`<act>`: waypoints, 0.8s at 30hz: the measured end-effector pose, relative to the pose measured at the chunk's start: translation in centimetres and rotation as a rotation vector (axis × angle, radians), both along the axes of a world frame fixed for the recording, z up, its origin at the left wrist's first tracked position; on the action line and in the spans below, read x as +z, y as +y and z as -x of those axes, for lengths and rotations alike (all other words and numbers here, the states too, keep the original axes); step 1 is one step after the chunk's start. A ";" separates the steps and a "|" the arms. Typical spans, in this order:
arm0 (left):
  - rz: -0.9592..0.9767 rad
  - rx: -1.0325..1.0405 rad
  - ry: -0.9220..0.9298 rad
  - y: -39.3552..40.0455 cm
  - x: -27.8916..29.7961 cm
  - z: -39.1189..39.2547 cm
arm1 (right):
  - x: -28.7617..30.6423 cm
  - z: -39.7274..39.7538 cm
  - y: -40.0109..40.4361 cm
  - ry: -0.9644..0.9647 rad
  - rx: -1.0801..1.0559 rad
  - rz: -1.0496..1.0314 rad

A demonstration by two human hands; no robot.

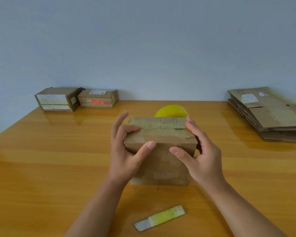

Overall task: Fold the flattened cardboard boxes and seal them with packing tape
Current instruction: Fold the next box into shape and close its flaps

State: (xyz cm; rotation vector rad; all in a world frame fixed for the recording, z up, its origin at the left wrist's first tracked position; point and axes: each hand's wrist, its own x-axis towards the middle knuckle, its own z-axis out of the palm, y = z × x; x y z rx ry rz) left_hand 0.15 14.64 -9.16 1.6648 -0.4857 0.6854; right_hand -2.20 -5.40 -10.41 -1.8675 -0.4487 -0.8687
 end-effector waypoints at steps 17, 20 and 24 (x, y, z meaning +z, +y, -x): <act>0.146 0.060 0.033 1.1 -0.2 -0.6 | 3.9 -8.6 -2.9 0.466 -0.132 0.207; 0.133 0.042 0.013 1.3 -0.3 -0.6 | 3.5 -9.6 -2.6 0.575 -0.021 0.260; 0.105 0.021 -0.008 0.9 -0.2 -0.6 | 3.5 -10.1 -2.2 0.601 -0.017 0.167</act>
